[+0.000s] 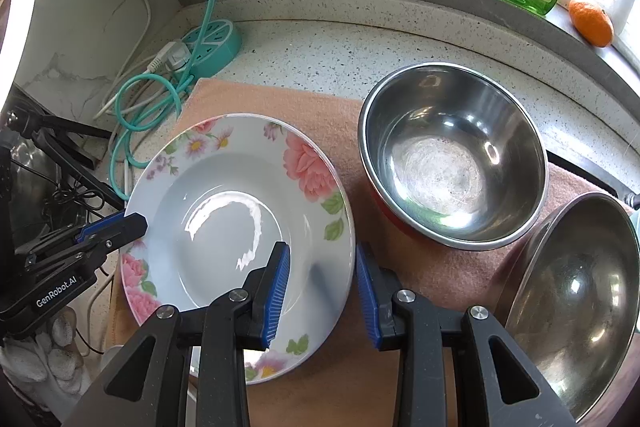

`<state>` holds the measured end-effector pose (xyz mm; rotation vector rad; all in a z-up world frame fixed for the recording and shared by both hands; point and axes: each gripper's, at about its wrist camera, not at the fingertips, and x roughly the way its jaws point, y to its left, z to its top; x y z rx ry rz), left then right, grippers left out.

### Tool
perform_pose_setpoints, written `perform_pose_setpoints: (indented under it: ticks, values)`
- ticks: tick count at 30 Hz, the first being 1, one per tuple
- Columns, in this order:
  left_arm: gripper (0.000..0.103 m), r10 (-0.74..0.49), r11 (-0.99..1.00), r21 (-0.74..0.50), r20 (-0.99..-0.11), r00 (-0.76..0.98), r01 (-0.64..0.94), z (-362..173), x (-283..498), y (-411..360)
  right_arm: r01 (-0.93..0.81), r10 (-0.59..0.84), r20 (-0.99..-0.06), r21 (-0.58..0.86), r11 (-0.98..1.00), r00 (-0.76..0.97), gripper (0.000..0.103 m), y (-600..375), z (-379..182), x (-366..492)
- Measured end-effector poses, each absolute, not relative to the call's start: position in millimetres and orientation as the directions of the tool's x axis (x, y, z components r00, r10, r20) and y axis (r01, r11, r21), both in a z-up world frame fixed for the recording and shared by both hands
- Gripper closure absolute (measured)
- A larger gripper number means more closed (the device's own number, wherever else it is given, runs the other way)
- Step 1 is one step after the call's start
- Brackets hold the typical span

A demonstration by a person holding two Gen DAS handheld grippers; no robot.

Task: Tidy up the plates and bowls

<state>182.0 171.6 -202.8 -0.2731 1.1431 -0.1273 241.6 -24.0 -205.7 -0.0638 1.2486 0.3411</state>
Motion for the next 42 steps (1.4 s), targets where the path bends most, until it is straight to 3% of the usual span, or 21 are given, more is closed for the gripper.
perform_pose_setpoints:
  ticks: [42]
  values:
    - [0.088,-0.225,0.953,-0.29,-0.869,0.44,-0.086,-197.2,176.5,178.1,-0.219,0.306,-0.926,0.258,0.941,0.222,0.089,-34.7,-208.1,245.3]
